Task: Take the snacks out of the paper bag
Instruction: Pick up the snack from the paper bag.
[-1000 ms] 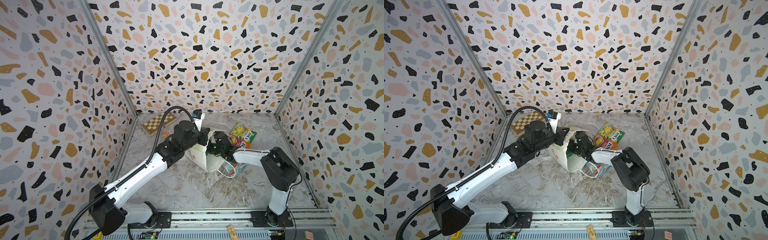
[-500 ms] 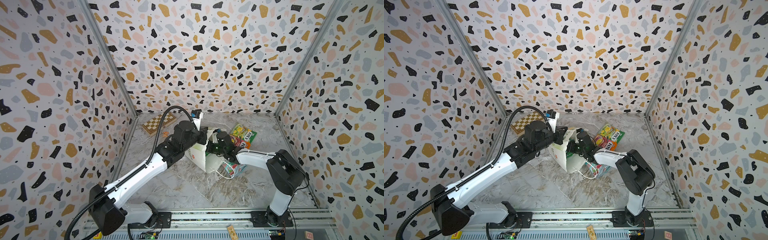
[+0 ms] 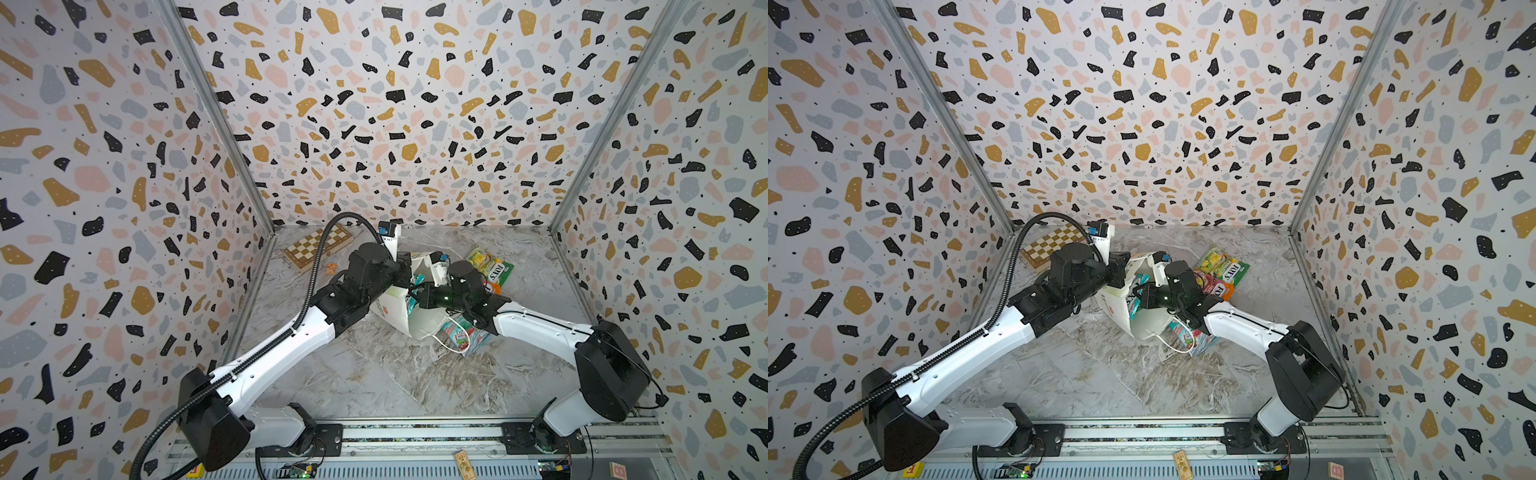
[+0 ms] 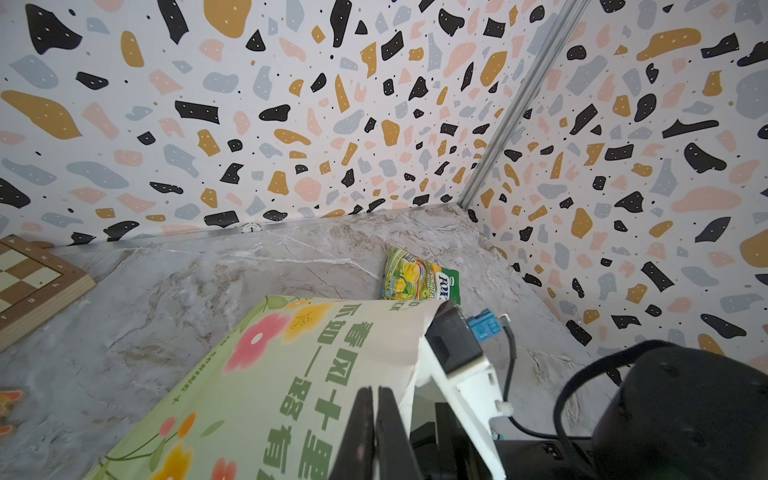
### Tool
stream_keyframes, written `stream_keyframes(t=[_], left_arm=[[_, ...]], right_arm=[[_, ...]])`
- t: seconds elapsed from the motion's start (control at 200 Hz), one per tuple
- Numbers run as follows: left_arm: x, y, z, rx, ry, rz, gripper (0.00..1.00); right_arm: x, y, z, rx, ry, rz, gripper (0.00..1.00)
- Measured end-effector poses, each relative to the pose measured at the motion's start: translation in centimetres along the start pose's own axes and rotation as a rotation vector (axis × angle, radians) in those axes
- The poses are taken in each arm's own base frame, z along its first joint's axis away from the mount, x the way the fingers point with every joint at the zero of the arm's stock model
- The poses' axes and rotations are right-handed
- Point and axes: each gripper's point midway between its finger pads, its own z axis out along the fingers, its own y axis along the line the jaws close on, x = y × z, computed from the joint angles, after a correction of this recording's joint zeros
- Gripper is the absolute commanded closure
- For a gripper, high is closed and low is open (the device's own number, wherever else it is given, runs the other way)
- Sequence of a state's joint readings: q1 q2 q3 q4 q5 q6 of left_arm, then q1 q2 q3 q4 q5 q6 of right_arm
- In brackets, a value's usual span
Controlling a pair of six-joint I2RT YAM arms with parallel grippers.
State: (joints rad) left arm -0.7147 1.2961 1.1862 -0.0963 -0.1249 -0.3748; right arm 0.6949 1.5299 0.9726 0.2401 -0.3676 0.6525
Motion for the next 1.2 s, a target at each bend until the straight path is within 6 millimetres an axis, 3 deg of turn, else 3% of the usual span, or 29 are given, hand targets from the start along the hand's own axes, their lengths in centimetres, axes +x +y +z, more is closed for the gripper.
stream_keyframes(t=[0.681,0.986,1.096,1.196], left_arm=[[-0.3,0.7,0.0,-0.038,-0.018,-0.008,1.0],[-0.1,0.7,0.1,-0.038,-0.015,-0.007,1.0],[-0.1,0.7,0.1,-0.038,-0.014,-0.007,1.0],[-0.1,0.7,0.1,-0.037,-0.013,-0.007,1.0]], right_arm=[[-1.5,5.6,-9.9,-0.023,-0.045,-0.253,1.0],[-5.1,8.7,-16.3,0.013,-0.224,-0.382,1.0],[-6.7,8.3,-18.4,0.092,-0.296,-0.398,1.0],[-8.2,6.9,-20.1,0.213,-0.359,-0.387,1.0]])
